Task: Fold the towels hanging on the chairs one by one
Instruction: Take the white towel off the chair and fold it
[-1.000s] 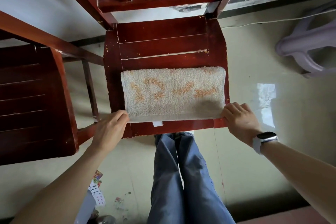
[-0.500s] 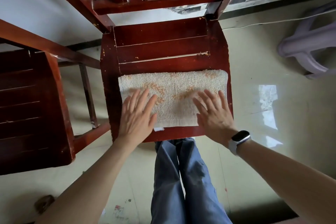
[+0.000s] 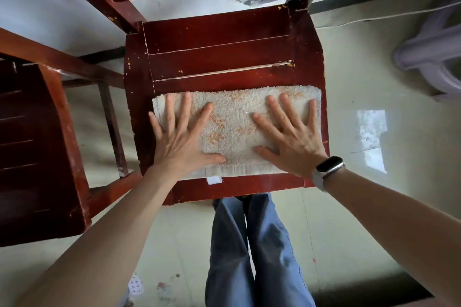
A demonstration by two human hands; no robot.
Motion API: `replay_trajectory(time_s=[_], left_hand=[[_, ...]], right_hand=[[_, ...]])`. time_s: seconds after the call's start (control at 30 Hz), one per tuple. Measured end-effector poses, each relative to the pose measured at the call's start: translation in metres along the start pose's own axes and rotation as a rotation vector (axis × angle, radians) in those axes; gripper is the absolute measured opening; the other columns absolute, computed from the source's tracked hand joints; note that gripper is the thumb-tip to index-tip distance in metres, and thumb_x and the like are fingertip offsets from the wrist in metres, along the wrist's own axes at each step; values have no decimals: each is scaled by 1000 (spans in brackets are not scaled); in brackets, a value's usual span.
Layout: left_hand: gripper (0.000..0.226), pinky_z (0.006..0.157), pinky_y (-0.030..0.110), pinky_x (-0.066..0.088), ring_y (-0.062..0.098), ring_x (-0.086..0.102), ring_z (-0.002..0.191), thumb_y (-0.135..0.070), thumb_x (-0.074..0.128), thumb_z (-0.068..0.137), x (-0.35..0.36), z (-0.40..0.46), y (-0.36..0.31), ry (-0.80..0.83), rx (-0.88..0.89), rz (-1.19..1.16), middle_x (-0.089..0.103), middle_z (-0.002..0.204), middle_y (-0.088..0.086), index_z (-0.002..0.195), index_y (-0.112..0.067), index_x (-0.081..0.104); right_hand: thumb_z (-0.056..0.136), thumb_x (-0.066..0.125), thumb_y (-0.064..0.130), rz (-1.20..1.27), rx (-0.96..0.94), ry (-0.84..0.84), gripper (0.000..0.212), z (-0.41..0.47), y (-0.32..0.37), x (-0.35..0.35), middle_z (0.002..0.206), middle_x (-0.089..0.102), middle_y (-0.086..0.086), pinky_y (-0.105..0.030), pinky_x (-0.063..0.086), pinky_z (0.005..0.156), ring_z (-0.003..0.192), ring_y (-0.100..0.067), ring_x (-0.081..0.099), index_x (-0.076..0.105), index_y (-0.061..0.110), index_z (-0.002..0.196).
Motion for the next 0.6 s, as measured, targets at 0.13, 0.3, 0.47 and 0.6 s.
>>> replay_trajectory(time_s=[0.13, 0.3, 0.47, 0.6], left_hand=[[91, 105, 62, -18, 31, -28, 137, -83, 21, 71, -7, -5, -1, -136, 63, 69, -24, 151, 7, 141, -38, -14], [77, 113, 54, -9, 31, -23, 138, -74, 6, 78, -4, 3, -5, -130, 43, 5, -21, 152, 5, 142, -36, -12], [81, 113, 48, -14, 29, -31, 135, -79, 1, 71, -2, 10, 3, -27, -36, 3, -34, 146, 2, 136, -38, -26], [77, 113, 49, -12, 28, -24, 139, -71, 10, 79, -10, 3, -3, -90, -6, -41, -26, 149, 4, 141, -33, -16]], right_hand=[[89, 34, 49, 39, 58, -76, 59, -8, -15, -8, 151, 24, -18, -69, 13, 106, 139, -38, 20, 22, 29, 144], [91, 33, 42, 56, 162, -99, 53, 4, -26, 0, 150, 26, -18, -59, 15, 111, 139, -39, 22, 29, 27, 142], [93, 24, 45, 75, 164, 3, 53, 6, -31, 7, 152, 21, -18, -57, 14, 112, 141, -38, 17, 21, 31, 144], [95, 31, 26, 353, 222, -95, 49, -2, -33, -8, 153, 19, -18, -51, 10, 116, 142, -34, 12, 24, 20, 143]])
Point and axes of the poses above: each hand's wrist, its own z-axis towards the middle knuckle, its own x-axis out of the palm, y = z × x, the point moved 1 cm from there along z, towards the middle knuckle
